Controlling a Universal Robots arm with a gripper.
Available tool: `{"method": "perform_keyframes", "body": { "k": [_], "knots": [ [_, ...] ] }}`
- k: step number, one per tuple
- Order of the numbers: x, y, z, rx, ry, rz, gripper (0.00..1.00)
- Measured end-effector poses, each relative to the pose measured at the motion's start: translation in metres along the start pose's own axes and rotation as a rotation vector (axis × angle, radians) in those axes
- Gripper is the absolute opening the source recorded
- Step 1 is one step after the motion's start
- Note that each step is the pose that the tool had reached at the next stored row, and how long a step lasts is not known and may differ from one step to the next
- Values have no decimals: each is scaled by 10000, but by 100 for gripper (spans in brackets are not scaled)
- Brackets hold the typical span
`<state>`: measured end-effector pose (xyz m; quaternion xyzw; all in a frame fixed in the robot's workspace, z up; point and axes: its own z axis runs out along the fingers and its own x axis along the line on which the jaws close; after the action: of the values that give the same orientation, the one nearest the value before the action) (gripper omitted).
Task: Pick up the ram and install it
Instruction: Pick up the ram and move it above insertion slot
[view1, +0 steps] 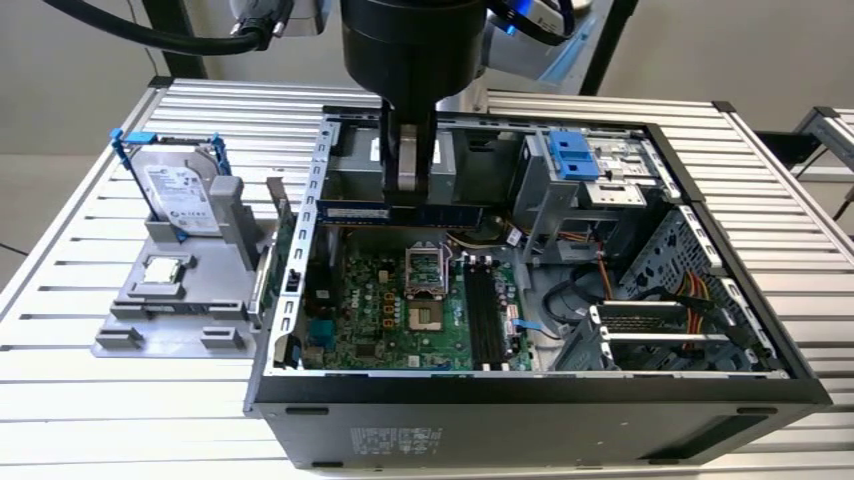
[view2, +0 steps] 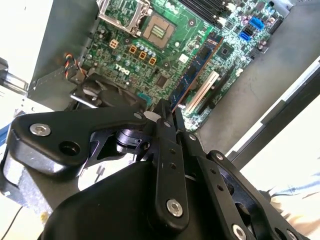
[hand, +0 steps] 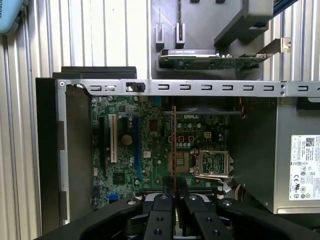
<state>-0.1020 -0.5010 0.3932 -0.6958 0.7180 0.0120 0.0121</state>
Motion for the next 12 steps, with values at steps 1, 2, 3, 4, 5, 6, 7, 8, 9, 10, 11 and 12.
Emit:
{"method": "perform_keyframes", "body": {
  "k": [1,2,3,4,5,6,7,8,9,10,11,12],
  "knots": [
    [0,-9,0,-1,0,0,0],
    [0,-17,0,-3,0,0,0],
    [0,-25,0,-3,1,0,0],
    [-1,-30,0,-4,1,0,0],
    [-1,-31,0,-4,0,1,0],
    [-1,-31,0,-5,1,1,0],
    [-1,-31,0,-5,0,1,0],
    [-1,-31,0,-5,1,1,0],
    [-1,-32,0,-5,1,1,0],
    [-1,-35,0,-6,0,1,0],
    [-1,-40,1,-6,0,5,0],
    [-2,-48,1,-6,0,12,0]
  ]
}}
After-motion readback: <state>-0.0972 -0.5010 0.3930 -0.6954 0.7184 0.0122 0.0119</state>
